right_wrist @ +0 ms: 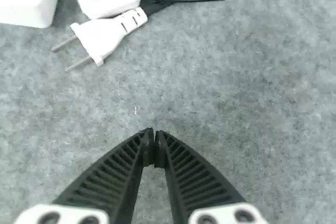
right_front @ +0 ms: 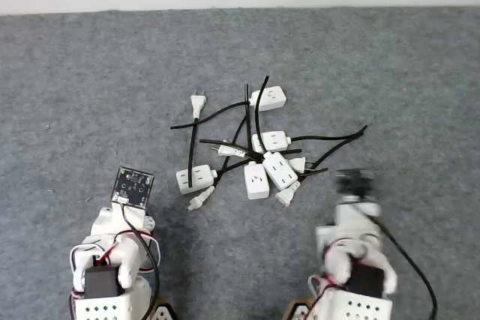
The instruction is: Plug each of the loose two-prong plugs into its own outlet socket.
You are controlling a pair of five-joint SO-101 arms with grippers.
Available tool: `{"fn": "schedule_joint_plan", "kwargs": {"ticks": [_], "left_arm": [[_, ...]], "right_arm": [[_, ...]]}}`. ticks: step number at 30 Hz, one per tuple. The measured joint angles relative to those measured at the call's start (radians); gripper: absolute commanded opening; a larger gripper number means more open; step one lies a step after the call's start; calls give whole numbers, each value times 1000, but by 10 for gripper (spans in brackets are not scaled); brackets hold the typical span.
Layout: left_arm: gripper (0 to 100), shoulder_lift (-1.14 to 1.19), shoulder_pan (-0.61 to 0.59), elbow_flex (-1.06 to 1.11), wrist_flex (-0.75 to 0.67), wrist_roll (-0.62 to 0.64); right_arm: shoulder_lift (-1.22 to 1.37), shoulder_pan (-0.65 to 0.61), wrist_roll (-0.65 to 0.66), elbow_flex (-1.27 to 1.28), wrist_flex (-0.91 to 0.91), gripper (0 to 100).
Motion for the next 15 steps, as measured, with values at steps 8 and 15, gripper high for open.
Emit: {"fn": "schedule_joint_plan", "kwargs": {"ticks": [8,15], "left_arm": [[18,0,0,0,0,-2],[18,0,0,0,0,-2]], "right_arm": [[0,-9,0,0,0,9],[0,-9,0,0,0,9]]}}
